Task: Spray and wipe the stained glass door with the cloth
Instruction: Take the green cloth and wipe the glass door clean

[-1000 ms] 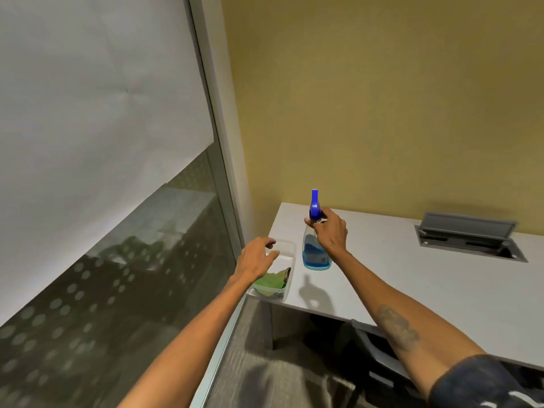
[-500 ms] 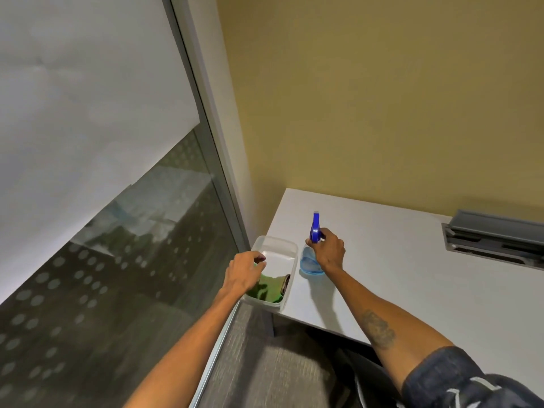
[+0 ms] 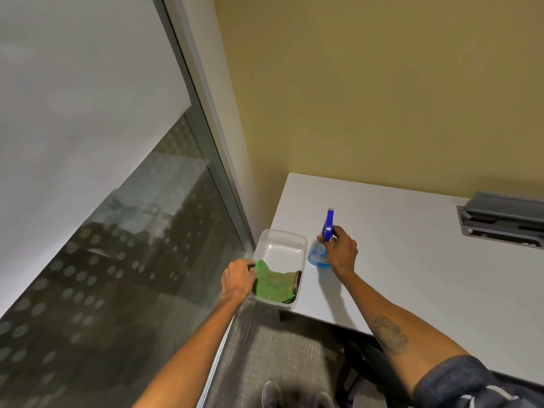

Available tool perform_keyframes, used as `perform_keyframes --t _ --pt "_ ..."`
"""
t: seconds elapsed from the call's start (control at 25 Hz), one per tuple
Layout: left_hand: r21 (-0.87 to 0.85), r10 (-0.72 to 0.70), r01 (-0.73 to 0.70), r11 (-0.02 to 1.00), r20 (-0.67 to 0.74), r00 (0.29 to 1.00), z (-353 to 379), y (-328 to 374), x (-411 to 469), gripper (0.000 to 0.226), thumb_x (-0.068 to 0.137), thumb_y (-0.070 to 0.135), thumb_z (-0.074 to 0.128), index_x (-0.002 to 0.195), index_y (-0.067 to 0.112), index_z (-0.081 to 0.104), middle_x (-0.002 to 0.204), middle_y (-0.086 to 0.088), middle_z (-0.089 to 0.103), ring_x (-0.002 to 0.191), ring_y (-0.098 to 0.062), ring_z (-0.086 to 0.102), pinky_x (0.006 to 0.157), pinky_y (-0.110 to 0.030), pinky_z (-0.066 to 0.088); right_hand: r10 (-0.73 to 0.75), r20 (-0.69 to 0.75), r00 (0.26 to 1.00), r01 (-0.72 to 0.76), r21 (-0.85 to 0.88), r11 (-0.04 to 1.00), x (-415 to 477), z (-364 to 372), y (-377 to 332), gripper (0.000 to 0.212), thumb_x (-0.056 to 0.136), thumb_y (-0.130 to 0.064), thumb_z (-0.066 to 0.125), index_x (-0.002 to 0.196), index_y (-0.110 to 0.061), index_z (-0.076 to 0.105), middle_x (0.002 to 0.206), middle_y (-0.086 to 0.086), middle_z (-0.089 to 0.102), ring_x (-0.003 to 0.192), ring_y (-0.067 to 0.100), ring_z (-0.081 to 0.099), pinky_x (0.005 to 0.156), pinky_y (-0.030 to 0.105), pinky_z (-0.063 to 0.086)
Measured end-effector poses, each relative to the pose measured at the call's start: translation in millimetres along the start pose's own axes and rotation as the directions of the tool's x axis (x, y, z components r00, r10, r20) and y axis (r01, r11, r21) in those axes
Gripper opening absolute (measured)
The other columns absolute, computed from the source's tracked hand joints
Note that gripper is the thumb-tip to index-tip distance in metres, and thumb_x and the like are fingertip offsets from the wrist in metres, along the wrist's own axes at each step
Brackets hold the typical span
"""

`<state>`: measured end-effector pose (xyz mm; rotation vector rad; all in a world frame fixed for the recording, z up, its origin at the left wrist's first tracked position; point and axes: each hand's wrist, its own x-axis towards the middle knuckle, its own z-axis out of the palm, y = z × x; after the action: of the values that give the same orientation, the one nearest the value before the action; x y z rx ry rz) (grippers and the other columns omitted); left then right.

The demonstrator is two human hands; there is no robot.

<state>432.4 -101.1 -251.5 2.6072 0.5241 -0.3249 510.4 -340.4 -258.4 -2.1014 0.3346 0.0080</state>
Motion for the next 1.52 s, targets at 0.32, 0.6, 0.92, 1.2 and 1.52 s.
perform_keyframes --t 0.32,0.6,0.92,1.2,1.52 --pt "0.114 0.026 -0.037 0.993 0.098 0.995 20 -8 22 0.026 0.1 0.016 0.058 0.12 0.016 0.074 0.113 -0.009 0.075 0.106 -0.026 0.071 0.091 -0.037 0.056 -0.005 -0.054 0.999 0.01 0.106 0.994 -5 9 8 0.05 0.097 -0.03 0.068 0.14 -0.013 0.048 0.138 0.008 0.061 0.121 0.026 0.062 0.098 0.042 0.053" --pt "0.186 0.007 -0.03 0.982 0.124 0.992 37 -15 30 0.023 0.101 0.01 0.053 0.115 0.009 0.071 0.111 -0.009 0.073 0.103 -0.026 0.071 0.087 -0.036 0.056 -0.036 -0.25 0.968 0.039 0.006 0.999 -60 32 36 0.025 0.097 -0.024 0.062 0.115 -0.023 0.044 0.107 -0.007 0.054 0.088 0.016 0.061 0.067 0.021 0.05" --pt "0.236 -0.011 -0.015 0.972 0.106 0.994 53 -19 42 0.02 0.102 0.014 0.054 0.114 0.009 0.07 0.111 -0.007 0.072 0.102 -0.023 0.071 0.071 -0.029 0.044 0.025 0.277 0.961 0.04 -0.227 0.973 -77 73 40 0.029 0.104 -0.038 0.047 0.129 -0.023 0.054 0.127 -0.001 0.062 0.11 0.016 0.061 0.101 0.037 0.054" --pt "0.27 0.062 -0.085 0.959 0.091 0.994 65 -18 43 0.022 0.103 0.008 0.054 0.125 0.008 0.061 0.116 -0.006 0.07 0.102 -0.02 0.071 0.071 -0.025 0.047 0.02 0.406 0.913 0.115 -0.304 0.946 -67 84 36 0.033 0.101 -0.028 0.055 0.133 -0.02 0.054 0.135 0.004 0.059 0.121 0.019 0.055 0.106 0.036 0.047" --pt "-0.061 0.121 -0.117 0.991 0.063 0.991 42 -9 39 0.041 0.097 0.03 0.066 0.133 0.015 0.052 0.106 -0.004 0.071 0.081 -0.017 0.066 0.06 -0.023 0.045 -0.005 0.448 0.894 0.145 -0.279 0.949 -48 78 6 0.051 0.097 -0.014 0.061 0.146 -0.019 0.046 0.148 0.006 0.053 0.131 0.024 0.053 0.112 0.044 0.046"
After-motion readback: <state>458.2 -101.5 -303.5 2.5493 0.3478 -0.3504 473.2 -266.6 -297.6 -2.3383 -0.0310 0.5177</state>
